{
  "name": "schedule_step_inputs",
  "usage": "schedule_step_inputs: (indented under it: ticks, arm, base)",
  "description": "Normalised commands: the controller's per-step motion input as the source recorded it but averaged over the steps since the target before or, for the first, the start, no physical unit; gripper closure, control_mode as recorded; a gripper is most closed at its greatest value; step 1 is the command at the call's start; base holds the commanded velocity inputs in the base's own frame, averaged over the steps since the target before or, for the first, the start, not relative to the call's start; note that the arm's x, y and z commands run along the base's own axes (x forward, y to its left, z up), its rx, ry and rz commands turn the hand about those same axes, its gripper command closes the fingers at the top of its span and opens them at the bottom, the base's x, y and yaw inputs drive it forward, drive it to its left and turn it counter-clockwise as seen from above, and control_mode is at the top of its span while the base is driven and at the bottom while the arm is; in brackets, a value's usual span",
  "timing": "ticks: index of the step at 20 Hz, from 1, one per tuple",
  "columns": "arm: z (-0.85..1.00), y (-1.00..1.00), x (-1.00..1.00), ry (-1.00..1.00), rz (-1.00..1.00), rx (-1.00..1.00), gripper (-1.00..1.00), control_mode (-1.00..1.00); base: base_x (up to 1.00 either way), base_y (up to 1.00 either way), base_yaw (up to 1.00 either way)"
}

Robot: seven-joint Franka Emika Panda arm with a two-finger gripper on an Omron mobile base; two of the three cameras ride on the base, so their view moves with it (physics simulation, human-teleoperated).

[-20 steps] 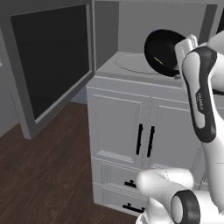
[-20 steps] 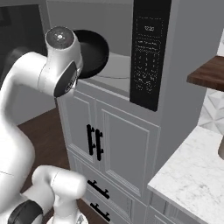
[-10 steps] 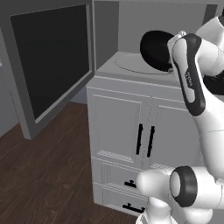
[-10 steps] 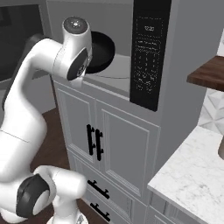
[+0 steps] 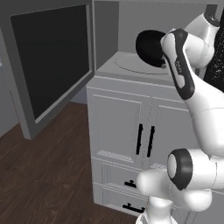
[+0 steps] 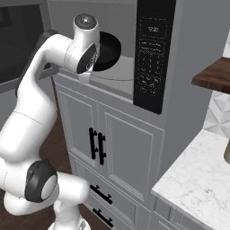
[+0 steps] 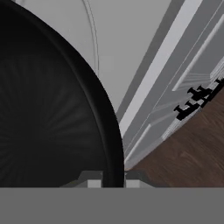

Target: Pick the lemon wedge from the sink and place it in the bowl. Then pick the bowl and place it in the microwave. Then close the microwave door and press the start button.

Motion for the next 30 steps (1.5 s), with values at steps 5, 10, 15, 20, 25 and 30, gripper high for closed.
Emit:
schedule_step_inputs:
  ticks: [5, 10, 15, 20, 25, 30]
  arm:
    - [-0.19, 0.0, 0.49, 0.02, 0.0, 0.0, 1.0, -1.0]
    - [-0.3, -0.01, 0.36, 0.02, 0.0, 0.0, 1.0, -1.0]
    - [-0.22, -0.07, 0.25, 0.0, 0.0, 0.0, 1.0, -1.0]
    - [-0.19, -0.09, 0.21, 0.0, 0.0, 0.0, 1.0, -1.0]
    - [-0.12, -0.19, 0.35, 0.0, 0.0, 0.0, 1.0, -1.0]
    - [-0.11, -0.19, 0.39, 0.04, 0.0, 0.01, 1.0, -1.0]
  base:
    - [0.0, 0.0, 0.0]
    - [0.0, 0.0, 0.0]
    - [0.0, 0.0, 0.0]
    - [0.0, 0.0, 0.0]
    - [0.0, 0.0, 0.0]
    - [0.0, 0.0, 0.0]
